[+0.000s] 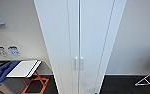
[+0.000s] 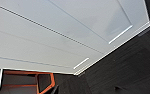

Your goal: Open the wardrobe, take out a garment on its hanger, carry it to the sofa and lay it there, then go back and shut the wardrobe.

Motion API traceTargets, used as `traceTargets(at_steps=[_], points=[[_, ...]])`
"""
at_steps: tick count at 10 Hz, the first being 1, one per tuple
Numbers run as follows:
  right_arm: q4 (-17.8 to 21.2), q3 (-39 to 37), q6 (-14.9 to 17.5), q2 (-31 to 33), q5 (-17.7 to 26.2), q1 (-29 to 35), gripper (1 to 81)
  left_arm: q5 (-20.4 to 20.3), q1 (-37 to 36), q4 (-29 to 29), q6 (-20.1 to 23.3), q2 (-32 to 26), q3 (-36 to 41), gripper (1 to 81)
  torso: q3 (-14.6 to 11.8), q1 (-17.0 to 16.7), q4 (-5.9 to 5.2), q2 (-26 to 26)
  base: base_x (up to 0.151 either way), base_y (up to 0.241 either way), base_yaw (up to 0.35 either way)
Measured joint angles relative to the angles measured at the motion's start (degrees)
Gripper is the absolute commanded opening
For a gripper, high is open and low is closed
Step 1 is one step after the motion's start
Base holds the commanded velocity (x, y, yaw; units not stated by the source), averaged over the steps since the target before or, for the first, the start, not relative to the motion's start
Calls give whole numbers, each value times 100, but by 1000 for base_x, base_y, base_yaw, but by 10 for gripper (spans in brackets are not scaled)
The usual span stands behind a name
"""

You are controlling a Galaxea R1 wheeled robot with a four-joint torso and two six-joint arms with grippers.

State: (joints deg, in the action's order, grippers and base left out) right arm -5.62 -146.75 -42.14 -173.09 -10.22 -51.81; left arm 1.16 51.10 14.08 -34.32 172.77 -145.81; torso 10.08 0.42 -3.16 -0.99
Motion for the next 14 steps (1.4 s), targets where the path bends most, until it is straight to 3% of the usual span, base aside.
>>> traceTargets(at_steps=[5,9,14], points=[[-735,-306,13,545,-78,-1293,811,-276,1351,708,48,-325,11,811,-2,-2,0,-2,0,0,0],[-1353,-617,39,560,-183,-2277,811,-694,2394,1535,85,-463,11,811,-9,-9,0,-5,0,0,0],[-2583,-730,124,368,-201,-3243,811,-1467,3290,2467,127,-514,-50,811,-19,-22,0,-13,0,0,0]])
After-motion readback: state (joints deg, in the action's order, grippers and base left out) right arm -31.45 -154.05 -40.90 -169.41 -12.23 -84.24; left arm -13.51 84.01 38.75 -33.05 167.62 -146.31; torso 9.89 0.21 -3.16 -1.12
